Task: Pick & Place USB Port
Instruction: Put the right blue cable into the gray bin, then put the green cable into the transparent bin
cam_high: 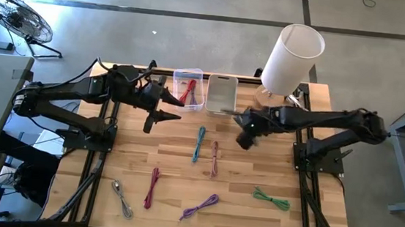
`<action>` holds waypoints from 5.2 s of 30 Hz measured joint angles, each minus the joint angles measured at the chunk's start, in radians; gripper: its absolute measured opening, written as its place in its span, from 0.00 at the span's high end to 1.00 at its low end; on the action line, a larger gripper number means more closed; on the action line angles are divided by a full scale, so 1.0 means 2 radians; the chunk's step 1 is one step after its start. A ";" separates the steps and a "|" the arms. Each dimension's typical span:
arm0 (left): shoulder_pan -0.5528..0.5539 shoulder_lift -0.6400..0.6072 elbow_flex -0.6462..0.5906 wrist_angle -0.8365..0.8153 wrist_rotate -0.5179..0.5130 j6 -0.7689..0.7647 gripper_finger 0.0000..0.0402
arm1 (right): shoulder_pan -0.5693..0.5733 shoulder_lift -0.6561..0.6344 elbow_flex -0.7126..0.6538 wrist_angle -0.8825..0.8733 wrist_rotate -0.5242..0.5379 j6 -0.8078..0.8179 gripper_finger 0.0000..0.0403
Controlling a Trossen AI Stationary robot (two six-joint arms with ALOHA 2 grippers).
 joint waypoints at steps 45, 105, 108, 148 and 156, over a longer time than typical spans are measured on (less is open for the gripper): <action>0.000 -0.069 0.000 -0.094 0.002 0.074 0.51 | -0.147 0.156 0.101 0.206 0.094 0.028 0.84; 0.000 -0.056 0.000 -0.155 -0.032 0.006 0.51 | 0.312 -0.078 0.054 -0.156 -0.209 0.163 0.50; -0.001 -0.041 0.000 -0.137 -0.032 0.001 0.51 | 0.359 -0.078 0.021 -0.152 -0.186 0.194 0.50; -0.037 0.002 0.000 -0.103 -0.067 0.048 0.51 | 0.452 0.077 -0.215 0.133 -0.146 0.229 0.51; -0.037 0.002 0.000 -0.104 -0.065 0.048 0.51 | 0.430 0.078 -0.217 0.115 -0.144 0.242 0.75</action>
